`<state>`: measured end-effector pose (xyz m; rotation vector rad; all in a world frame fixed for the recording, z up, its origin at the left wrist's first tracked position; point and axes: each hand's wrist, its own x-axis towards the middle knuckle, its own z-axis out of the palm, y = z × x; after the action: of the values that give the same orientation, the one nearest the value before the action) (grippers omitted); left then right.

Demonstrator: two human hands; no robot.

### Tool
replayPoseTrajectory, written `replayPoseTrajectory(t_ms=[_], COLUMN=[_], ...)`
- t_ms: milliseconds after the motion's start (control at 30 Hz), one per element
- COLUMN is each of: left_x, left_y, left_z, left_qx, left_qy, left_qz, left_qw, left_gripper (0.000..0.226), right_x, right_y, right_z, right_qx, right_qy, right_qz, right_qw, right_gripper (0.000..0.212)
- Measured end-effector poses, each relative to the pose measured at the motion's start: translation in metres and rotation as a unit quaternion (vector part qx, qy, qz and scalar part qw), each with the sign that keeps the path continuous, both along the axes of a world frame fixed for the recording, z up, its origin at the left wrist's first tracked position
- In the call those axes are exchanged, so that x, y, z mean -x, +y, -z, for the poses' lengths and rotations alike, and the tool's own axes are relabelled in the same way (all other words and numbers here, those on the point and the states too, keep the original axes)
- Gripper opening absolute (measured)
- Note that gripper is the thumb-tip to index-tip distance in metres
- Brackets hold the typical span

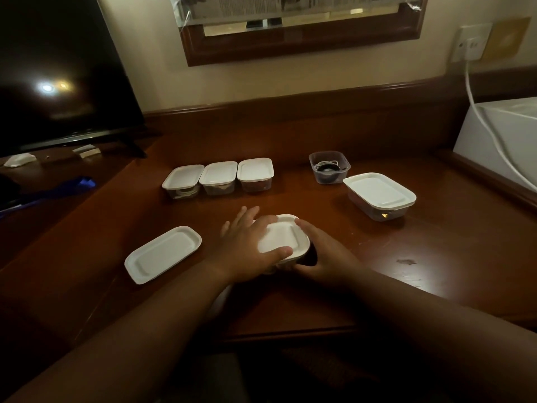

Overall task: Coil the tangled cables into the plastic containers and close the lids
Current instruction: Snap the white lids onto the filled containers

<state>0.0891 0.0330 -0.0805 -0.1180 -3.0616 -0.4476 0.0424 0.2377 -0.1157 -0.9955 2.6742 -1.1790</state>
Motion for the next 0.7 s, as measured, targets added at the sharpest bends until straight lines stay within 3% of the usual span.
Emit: replayPoseTrajectory(t_ms=[233,367,700], left_x=[0.008,0.008,0.012], left_y=[0.000,0.001,0.003], left_z=[0.003,0.002,-0.004], left_qx=[0.084,0.083,0.077], left_qy=[-0.062,-0.072,-0.056], left_qz=[-0.025,-0.023,-0.015], left_qw=[0.994,0.994,0.995], left_gripper=[0.113,0.114,0.100], right_x=[-0.001,-0.001,-0.002], right_y=[-0.002,-0.002,-0.007], right_z=[0.004,0.004,0.002], right_qx=[-0.080,-0.131,-0.151], right_qy=[0.063,0.068,0.125], right_qz=[0.010,0.024,0.037], right_qw=[0.995,0.989,0.980], right_gripper=[0.096,0.098,0.094])
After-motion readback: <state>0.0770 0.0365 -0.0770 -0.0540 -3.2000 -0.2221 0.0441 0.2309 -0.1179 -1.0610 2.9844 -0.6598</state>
